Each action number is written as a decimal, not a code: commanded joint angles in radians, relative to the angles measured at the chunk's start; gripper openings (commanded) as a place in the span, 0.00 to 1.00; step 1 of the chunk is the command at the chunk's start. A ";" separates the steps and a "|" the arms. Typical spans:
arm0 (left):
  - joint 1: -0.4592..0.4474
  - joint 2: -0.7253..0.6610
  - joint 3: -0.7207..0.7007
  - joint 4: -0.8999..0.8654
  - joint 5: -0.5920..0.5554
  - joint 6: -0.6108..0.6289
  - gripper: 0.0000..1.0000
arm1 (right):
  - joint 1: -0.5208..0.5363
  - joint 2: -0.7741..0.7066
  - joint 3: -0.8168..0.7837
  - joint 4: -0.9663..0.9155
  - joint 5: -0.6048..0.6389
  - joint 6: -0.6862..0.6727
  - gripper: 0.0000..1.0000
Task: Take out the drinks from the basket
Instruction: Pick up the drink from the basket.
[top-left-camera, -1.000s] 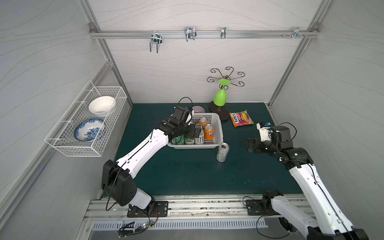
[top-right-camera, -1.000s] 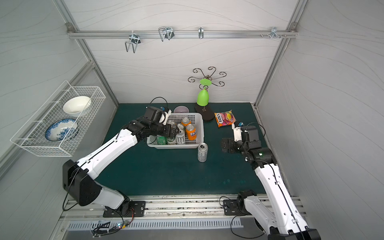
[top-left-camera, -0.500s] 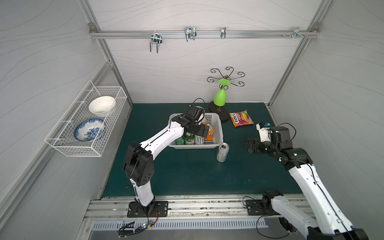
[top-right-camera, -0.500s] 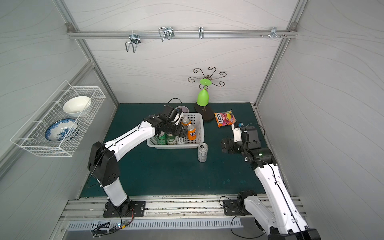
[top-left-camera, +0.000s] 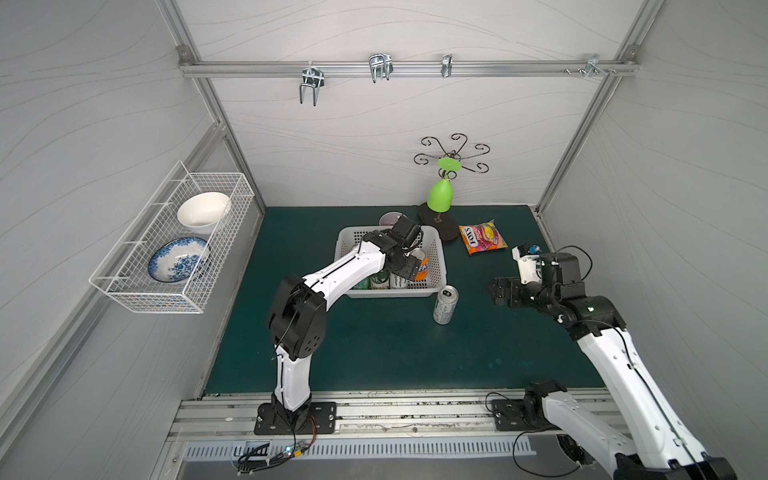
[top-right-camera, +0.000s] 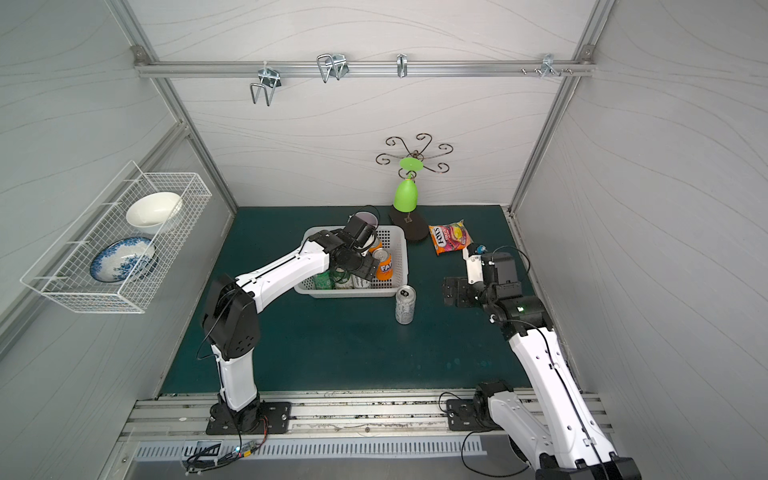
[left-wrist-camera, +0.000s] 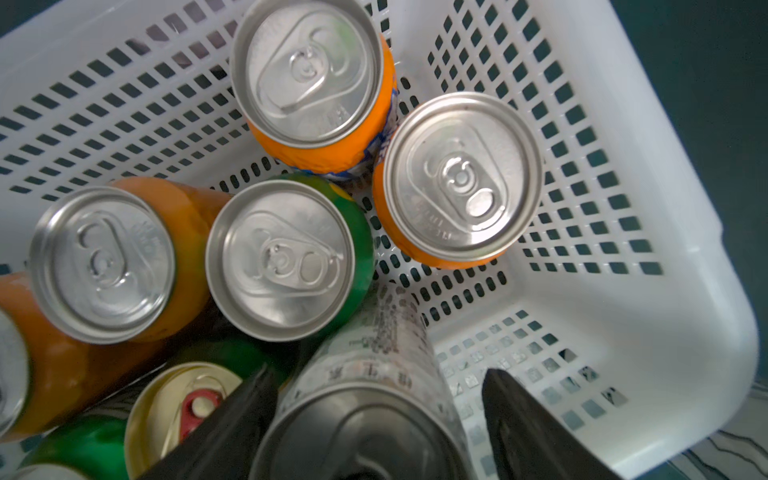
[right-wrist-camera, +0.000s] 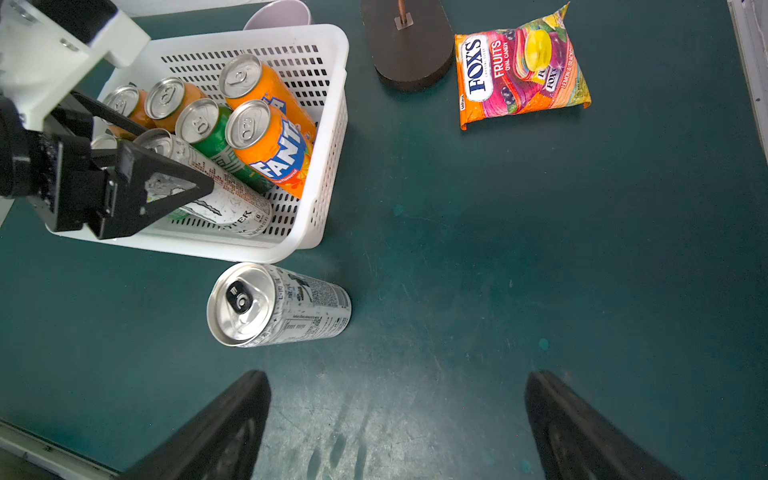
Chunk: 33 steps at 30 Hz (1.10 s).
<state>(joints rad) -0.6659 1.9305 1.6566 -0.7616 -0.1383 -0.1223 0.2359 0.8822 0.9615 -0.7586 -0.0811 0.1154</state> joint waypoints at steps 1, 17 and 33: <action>-0.009 0.027 0.043 -0.015 -0.034 0.009 0.79 | -0.004 -0.014 -0.007 0.015 -0.012 -0.006 0.99; -0.018 0.005 0.070 -0.039 -0.030 0.015 0.48 | -0.003 -0.009 -0.008 0.019 -0.014 -0.008 0.99; -0.029 -0.165 0.098 -0.087 0.011 0.022 0.40 | -0.003 -0.004 -0.006 0.016 -0.012 -0.009 0.99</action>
<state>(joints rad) -0.6834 1.8553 1.6833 -0.8623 -0.1436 -0.1074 0.2359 0.8825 0.9615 -0.7563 -0.0868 0.1127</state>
